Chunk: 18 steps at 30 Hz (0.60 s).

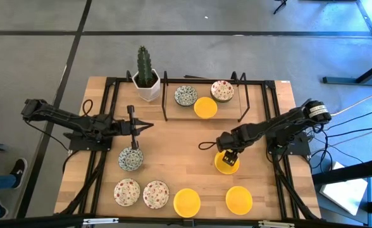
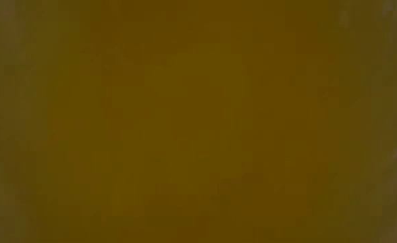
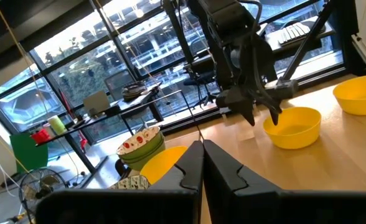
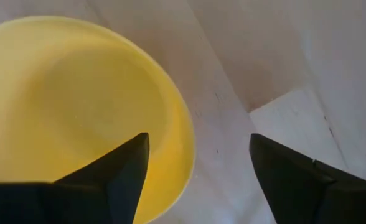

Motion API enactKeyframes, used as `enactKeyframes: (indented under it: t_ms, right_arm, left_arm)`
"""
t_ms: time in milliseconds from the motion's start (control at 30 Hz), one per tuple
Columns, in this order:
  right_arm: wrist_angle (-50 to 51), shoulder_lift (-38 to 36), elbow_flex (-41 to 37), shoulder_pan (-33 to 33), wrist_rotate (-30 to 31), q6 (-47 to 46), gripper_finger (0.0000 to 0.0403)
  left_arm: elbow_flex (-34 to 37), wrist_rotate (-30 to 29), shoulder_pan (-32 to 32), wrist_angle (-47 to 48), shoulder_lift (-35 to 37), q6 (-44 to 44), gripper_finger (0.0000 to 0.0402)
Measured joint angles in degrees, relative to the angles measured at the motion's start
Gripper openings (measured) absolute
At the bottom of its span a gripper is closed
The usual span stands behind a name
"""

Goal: Pick & Place Mini bowls
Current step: Stack the yellow bowl on top of the yellow bowl on the shelf

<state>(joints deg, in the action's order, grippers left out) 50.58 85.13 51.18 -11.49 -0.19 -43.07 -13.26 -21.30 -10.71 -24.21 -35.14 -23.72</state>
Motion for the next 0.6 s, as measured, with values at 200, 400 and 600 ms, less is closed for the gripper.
enactKeyframes:
  t_ms: [200, 400, 600]
  right_arm:
    - [-1.7, 2.9, 0.0, 0.0, 0.1, 0.2, 0.0225]
    - [-2.2, 6.2, 0.0, 0.0, 0.2, 1.6, 0.0115]
    - [-4.5, 5.6, 0.1, 0.1, -0.4, 5.5, 0.0014]
  left_arm:
    - [0.0, 0.0, 0.0, 0.0, 0.0, 0.4, 0.0007]
    - [0.0, 0.0, 0.0, -0.9, 0.0, 0.5, 0.0003]
    - [0.0, 0.5, -0.1, -1.8, 0.0, 1.7, 0.0005]
